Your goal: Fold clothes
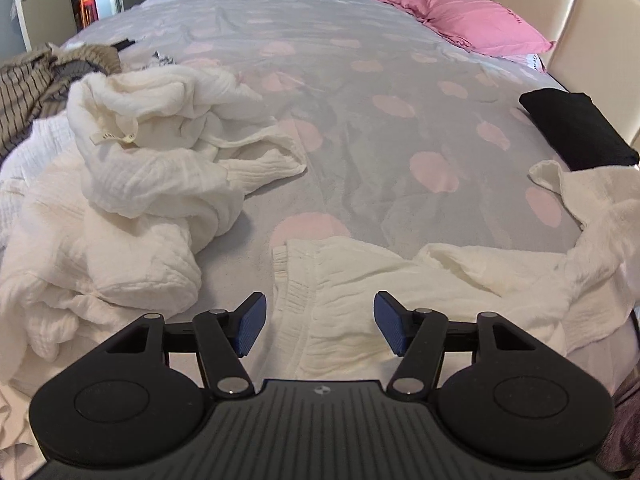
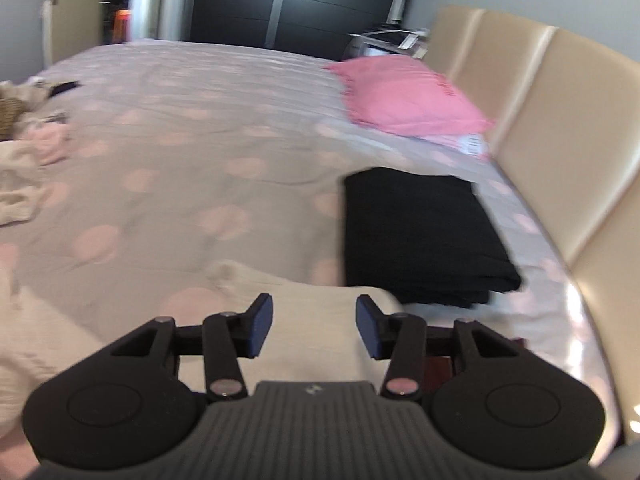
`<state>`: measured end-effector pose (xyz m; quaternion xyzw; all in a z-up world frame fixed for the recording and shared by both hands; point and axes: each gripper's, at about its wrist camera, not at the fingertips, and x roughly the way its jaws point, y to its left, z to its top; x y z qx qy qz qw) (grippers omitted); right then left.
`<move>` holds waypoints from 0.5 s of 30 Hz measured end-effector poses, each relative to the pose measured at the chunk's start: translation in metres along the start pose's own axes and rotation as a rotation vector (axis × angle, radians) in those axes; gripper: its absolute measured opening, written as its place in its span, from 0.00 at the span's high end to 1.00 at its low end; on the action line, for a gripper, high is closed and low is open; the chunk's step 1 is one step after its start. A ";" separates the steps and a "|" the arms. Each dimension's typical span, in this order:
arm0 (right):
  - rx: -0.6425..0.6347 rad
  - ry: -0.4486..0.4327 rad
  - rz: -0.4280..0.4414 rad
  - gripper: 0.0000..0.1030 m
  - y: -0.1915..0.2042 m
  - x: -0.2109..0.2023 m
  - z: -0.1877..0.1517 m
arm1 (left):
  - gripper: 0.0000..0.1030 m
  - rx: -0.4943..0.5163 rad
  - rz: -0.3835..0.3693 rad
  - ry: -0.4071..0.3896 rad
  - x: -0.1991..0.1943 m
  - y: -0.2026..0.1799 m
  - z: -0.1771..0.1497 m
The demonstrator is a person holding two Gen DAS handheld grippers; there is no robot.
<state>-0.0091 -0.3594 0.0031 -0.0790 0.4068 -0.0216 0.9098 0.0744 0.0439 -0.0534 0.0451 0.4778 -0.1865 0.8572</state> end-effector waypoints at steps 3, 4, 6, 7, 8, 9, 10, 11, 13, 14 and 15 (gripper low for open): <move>-0.065 0.008 0.152 0.51 0.027 0.005 0.001 | 0.44 -0.015 -0.011 0.014 0.006 0.000 0.000; -0.086 0.011 0.203 0.50 0.036 0.006 0.002 | 0.44 -0.009 -0.012 0.016 0.006 -0.001 0.000; -0.129 0.016 0.305 0.50 0.055 0.010 0.003 | 0.45 0.008 0.006 0.006 0.006 -0.005 0.000; -0.161 0.021 0.341 0.50 0.063 0.011 0.001 | 0.45 0.018 0.015 -0.006 0.003 -0.008 0.000; -0.200 0.029 0.364 0.50 0.072 0.012 -0.002 | 0.45 0.029 0.020 -0.021 0.000 -0.011 -0.001; -0.235 0.036 0.387 0.49 0.079 0.013 -0.005 | 0.45 0.040 0.024 -0.036 -0.004 -0.014 -0.001; -0.263 0.043 0.406 0.48 0.086 0.013 -0.008 | 0.45 0.051 0.029 -0.050 -0.008 -0.017 -0.001; -0.288 0.047 0.423 0.45 0.092 0.014 -0.010 | 0.45 0.065 0.017 -0.064 -0.013 -0.020 -0.002; -0.335 0.055 0.452 0.40 0.101 0.015 -0.012 | 0.45 0.095 -0.032 -0.093 -0.026 -0.029 -0.004; -0.358 0.061 0.459 0.38 0.105 0.016 -0.013 | 0.45 0.116 -0.062 -0.107 -0.032 -0.033 -0.006; -0.381 0.067 0.460 0.38 0.108 0.018 -0.015 | 0.45 0.145 -0.098 -0.119 -0.038 -0.038 -0.008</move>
